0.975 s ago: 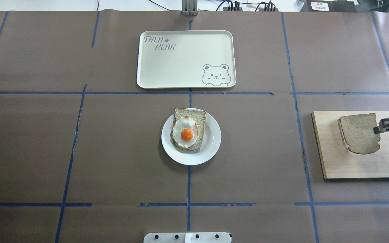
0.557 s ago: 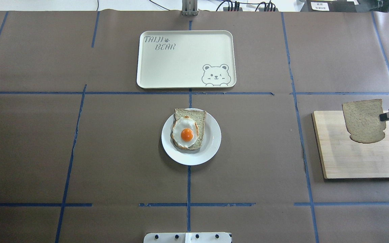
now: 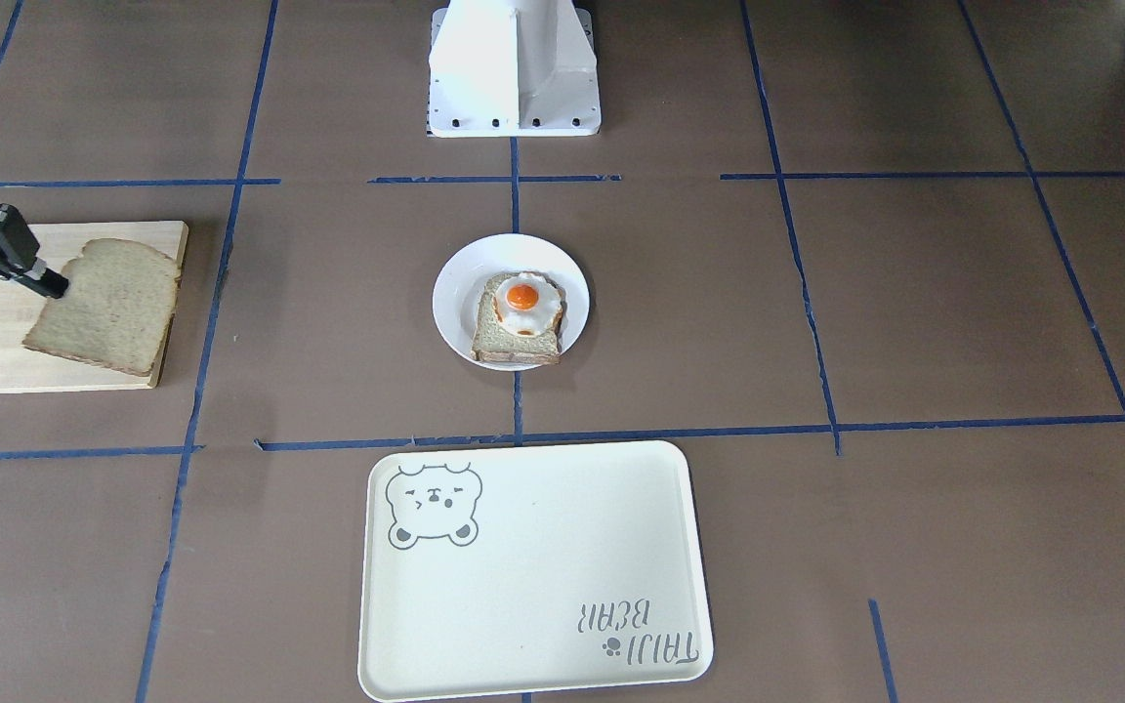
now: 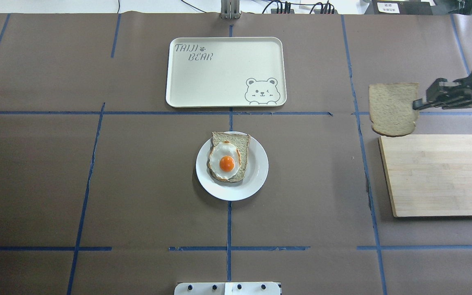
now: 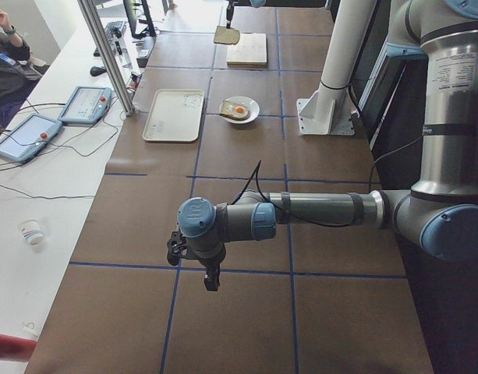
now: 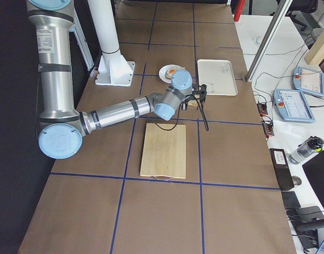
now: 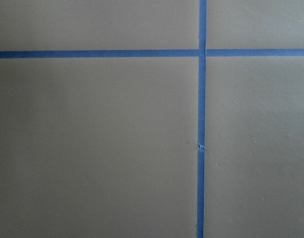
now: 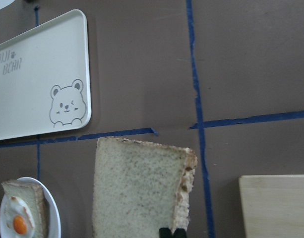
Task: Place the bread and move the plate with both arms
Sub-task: 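Lift the bread slice with the right gripper and carry it toward the plate, then lay the bread slice on the egg toast and open the right gripper, then raise the right gripper away from the plate while the left arm reaches in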
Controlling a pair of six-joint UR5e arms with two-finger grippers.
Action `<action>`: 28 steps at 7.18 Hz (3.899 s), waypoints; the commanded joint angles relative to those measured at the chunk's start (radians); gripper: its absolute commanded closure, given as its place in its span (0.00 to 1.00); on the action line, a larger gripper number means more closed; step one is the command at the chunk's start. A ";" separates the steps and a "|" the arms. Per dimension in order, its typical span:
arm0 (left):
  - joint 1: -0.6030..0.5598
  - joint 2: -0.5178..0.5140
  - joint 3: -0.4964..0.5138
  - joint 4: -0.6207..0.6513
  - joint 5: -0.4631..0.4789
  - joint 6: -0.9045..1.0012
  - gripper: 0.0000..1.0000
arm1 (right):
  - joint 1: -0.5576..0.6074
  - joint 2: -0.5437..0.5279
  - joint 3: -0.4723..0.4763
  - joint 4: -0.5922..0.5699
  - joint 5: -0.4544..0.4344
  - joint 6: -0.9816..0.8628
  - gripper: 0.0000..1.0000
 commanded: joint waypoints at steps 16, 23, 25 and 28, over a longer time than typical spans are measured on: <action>0.000 -0.003 -0.002 0.000 0.000 -0.006 0.00 | -0.705 0.362 -0.156 0.029 -0.801 0.303 0.00; 0.043 -0.033 -0.090 -0.368 -0.196 -0.418 0.00 | -0.392 0.361 0.071 -0.586 -0.527 0.010 0.00; 0.194 -0.046 -0.090 -0.678 -0.224 -0.826 0.00 | -0.289 0.335 0.126 -0.768 -0.490 -0.229 0.00; 0.368 -0.162 -0.087 -0.845 -0.194 -1.189 0.00 | -0.128 0.215 0.125 -0.779 -0.364 -0.473 0.00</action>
